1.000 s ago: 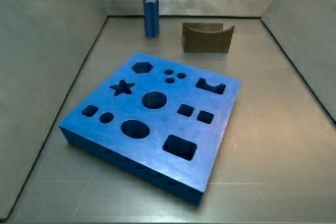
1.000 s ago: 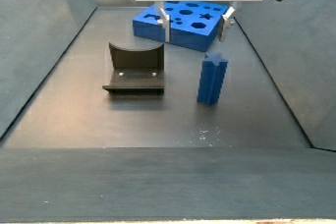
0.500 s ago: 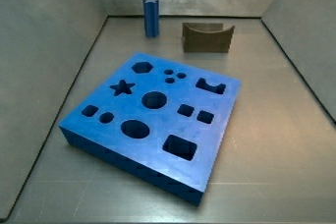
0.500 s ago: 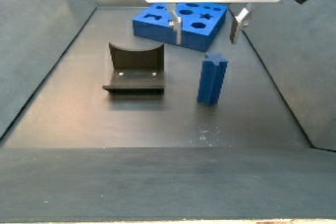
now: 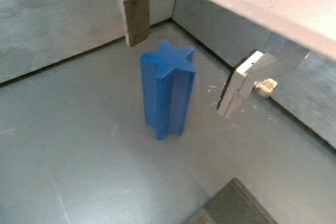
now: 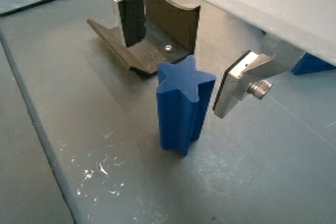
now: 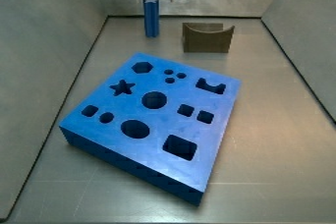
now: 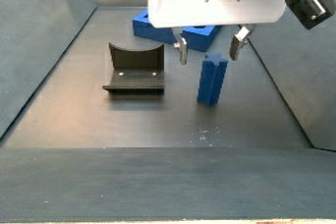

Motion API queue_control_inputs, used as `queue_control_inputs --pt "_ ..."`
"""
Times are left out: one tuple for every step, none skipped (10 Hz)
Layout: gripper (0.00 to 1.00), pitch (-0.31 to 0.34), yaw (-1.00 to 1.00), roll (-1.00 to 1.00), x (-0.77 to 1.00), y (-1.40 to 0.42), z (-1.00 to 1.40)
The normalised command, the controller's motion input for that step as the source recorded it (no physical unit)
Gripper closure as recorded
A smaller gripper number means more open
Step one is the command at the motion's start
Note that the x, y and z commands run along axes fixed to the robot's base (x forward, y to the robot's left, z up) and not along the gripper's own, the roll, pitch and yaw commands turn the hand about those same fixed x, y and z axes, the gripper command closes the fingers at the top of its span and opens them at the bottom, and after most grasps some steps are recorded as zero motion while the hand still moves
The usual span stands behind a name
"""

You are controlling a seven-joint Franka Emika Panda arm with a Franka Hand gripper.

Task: Pick up the star object. Move to above the board. Insert the star object.
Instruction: Pick up the star object.

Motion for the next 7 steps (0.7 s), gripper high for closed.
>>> queue_control_inputs --pt "0.00 -0.214 0.01 0.05 -0.13 0.00 -0.69" --pt "0.00 -0.006 0.00 0.00 0.00 0.00 0.00" --pt "0.00 -0.157 0.08 -0.04 -0.10 0.08 -0.35" --pt "0.00 0.000 0.07 -0.01 0.00 0.00 0.00" --pt "1.00 0.000 0.00 0.00 0.00 0.00 0.00" --pt "1.00 0.000 0.00 0.00 0.00 0.00 0.00" --pt "1.00 0.000 0.00 0.00 0.00 0.00 0.00"
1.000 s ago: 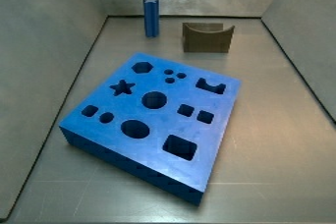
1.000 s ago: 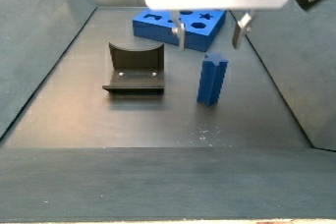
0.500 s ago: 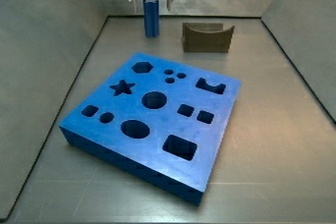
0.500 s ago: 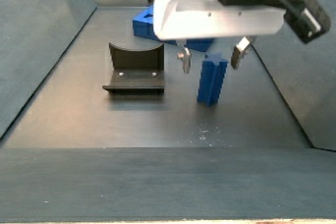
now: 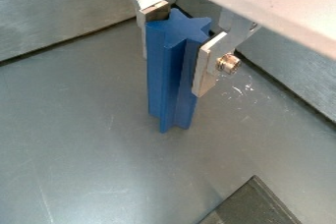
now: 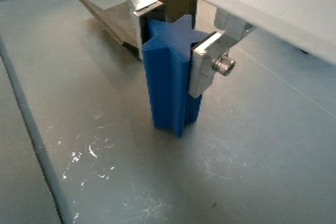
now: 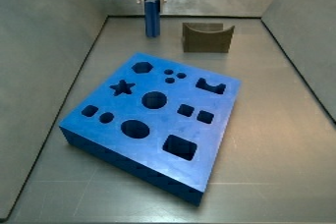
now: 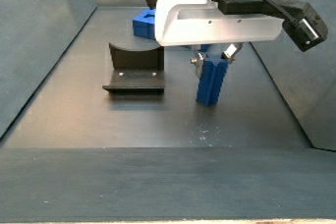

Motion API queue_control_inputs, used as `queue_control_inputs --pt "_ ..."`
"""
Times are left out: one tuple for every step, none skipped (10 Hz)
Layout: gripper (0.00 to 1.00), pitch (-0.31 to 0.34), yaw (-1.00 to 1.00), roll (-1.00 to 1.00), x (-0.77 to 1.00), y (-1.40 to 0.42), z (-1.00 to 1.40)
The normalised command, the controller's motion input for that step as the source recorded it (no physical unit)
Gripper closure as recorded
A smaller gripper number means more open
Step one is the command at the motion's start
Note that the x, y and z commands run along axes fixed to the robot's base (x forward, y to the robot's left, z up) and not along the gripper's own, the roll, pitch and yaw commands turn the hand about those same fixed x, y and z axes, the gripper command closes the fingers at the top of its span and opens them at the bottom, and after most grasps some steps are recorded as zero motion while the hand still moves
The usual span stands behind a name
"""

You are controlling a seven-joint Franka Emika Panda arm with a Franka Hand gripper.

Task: Pick up the star object. Move to above the board. Insert the star object.
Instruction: Pick up the star object.

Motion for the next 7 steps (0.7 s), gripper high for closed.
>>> queue_control_inputs --pt "1.00 0.000 0.00 0.00 0.00 0.00 0.00" --pt "1.00 0.000 0.00 0.00 0.00 0.00 0.00" --pt "1.00 0.000 0.00 0.00 0.00 0.00 0.00" --pt "1.00 0.000 0.00 0.00 0.00 0.00 0.00" --pt "1.00 0.000 0.00 0.00 0.00 0.00 0.00" --pt "1.00 0.000 0.00 0.00 0.00 0.00 0.00" --pt "1.00 0.000 0.00 0.00 0.00 0.00 0.00"
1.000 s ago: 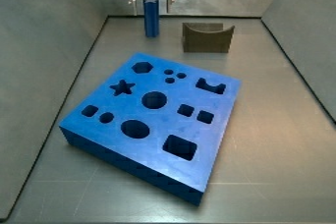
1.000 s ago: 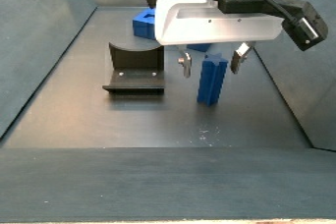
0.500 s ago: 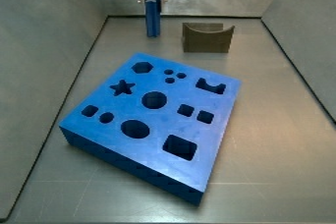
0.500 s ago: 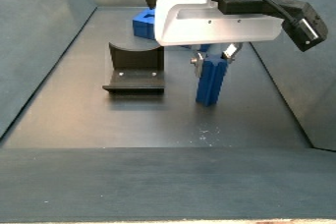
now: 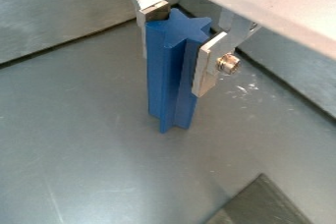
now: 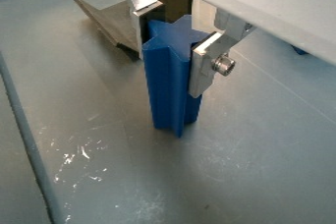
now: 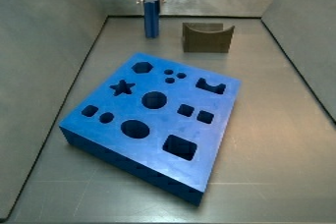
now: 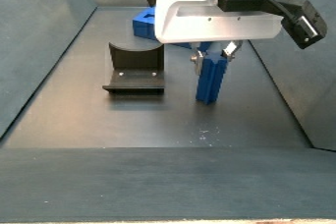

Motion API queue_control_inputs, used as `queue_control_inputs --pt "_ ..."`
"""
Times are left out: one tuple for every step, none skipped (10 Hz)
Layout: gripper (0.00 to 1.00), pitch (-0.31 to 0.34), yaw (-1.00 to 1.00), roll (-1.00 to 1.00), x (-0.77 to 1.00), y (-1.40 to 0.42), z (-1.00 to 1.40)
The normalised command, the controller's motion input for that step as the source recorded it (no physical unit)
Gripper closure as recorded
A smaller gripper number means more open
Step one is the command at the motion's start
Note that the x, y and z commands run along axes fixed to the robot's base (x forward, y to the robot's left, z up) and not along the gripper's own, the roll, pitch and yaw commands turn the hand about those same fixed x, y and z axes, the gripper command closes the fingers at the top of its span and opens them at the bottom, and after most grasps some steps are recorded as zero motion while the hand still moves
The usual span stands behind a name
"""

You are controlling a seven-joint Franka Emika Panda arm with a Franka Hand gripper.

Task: Pick up the star object. Move to above the board. Insert the star object.
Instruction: Pick up the star object, then move to above the board.

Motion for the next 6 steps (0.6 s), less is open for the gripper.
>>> queue_control_inputs --pt "1.00 0.000 0.00 0.00 0.00 0.00 0.00" --pt "1.00 0.000 0.00 0.00 0.00 0.00 0.00" --pt "1.00 0.000 0.00 0.00 0.00 0.00 0.00" --pt "1.00 -0.128 0.04 -0.41 0.37 -0.73 1.00" --pt "1.00 -0.078 0.07 -0.40 0.34 -0.70 1.00" --pt "1.00 -0.041 0.07 -0.38 0.31 -0.67 1.00"
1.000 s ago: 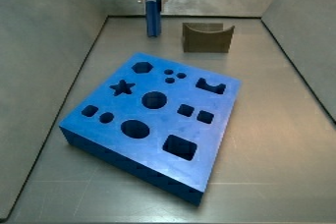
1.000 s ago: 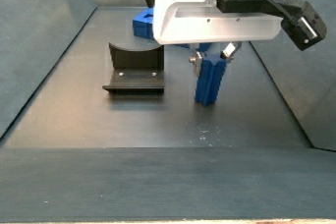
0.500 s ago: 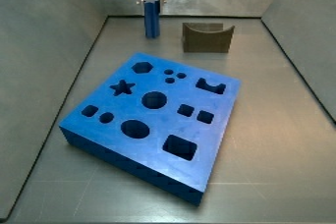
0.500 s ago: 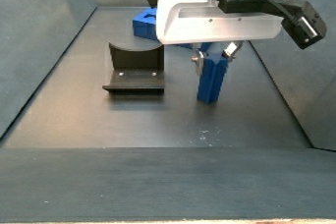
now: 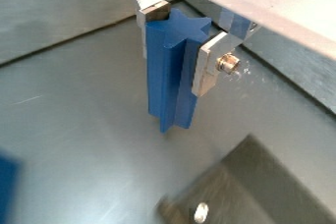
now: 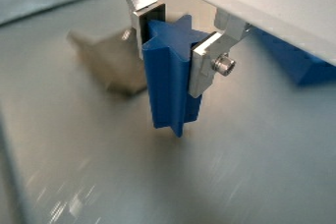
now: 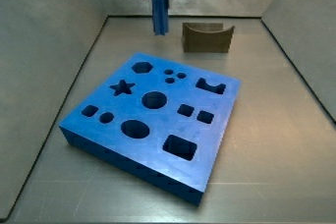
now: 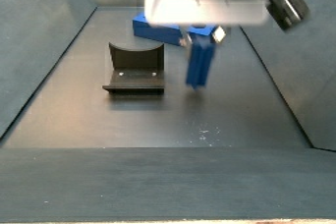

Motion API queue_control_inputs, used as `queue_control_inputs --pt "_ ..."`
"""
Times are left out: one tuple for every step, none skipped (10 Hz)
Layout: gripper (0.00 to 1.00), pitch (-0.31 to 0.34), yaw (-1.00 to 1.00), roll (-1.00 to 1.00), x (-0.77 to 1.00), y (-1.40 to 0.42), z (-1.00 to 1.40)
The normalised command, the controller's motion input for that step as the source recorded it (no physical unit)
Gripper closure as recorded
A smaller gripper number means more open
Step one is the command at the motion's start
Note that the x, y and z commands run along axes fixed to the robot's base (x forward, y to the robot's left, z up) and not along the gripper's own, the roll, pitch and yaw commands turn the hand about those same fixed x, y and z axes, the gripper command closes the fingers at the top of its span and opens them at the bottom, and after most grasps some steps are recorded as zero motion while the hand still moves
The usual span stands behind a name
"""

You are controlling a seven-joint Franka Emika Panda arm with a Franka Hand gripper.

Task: Pick up the star object. Move to above the board. Insert the star object.
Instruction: Move to above the board.

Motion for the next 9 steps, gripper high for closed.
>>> queue_control_inputs --pt "1.00 0.008 0.05 -0.29 0.28 -0.57 1.00" --pt "1.00 0.044 0.04 -0.23 0.27 -0.53 1.00" --pt "1.00 0.073 0.03 -0.14 0.25 -0.47 1.00" --pt "1.00 0.077 0.03 -0.10 0.23 -0.43 1.00" --pt "1.00 0.077 0.02 -0.07 0.18 -0.32 0.92" --pt "1.00 0.076 0.02 -0.06 0.14 -0.25 0.80" --pt "1.00 0.078 0.02 -0.03 0.08 -0.13 0.57" --pt "1.00 0.078 0.02 -0.02 0.05 -0.09 0.40" --pt "1.00 0.078 0.02 -0.01 0.04 -0.06 0.24"
